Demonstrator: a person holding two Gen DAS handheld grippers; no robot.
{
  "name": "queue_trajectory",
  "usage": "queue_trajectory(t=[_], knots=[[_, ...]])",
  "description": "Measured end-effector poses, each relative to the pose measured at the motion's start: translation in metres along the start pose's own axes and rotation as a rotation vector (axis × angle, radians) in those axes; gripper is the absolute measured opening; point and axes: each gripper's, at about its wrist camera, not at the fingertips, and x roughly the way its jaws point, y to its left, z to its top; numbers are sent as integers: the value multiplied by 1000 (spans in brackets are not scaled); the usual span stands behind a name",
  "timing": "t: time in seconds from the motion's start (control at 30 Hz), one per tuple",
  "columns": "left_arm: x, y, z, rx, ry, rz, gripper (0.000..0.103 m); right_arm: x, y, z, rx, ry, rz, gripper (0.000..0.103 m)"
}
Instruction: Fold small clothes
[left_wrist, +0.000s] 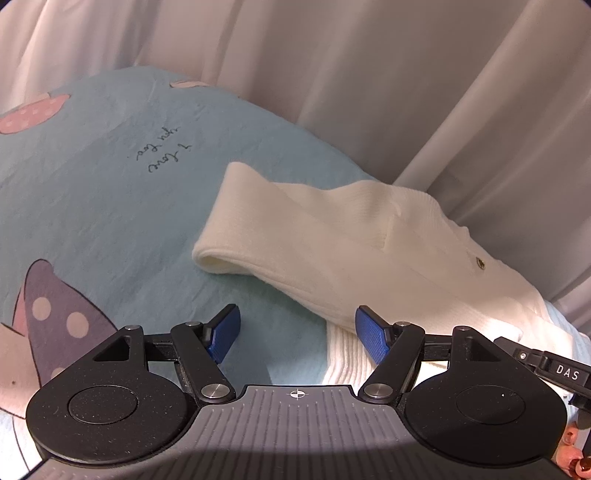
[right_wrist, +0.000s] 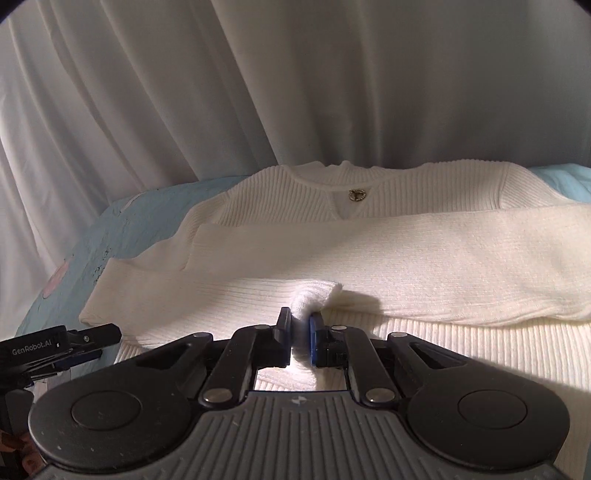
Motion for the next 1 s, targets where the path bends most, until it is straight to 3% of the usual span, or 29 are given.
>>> queue_trajectory(t=[0.1, 0.17, 0.27, 0.37, 0.47, 0.5, 0.57, 0.93, 1.0], knots=[[-1, -5, 2, 15, -6, -15, 75, -26, 4, 16, -107, -136, -95, 7], [-1, -10, 4, 34, -15, -27, 75, -37, -10, 29, -112, -195, -184, 7], [5, -20, 3, 67, -10, -41, 76, -40, -48, 39, -31, -176, -259, 7], [13, -28, 2, 93, 4, -51, 76, -39, -89, 33, 87, -117, -282, 9], [19, -32, 3, 122, -1, -40, 76, -47, -116, 22, 196, -112, -265, 12], [20, -33, 4, 129, -5, -34, 76, -47, -121, 19, 225, -106, -252, 22], [23, -33, 7, 135, -5, -21, 76, -46, -130, 12, 289, -88, -185, 32], [34, -35, 11, 165, 4, 3, 76, -23, -114, 4, 349, -67, -112, 33], [35, -34, 11, 164, 2, 3, 77, -19, -121, 4, 418, -75, -90, 28]])
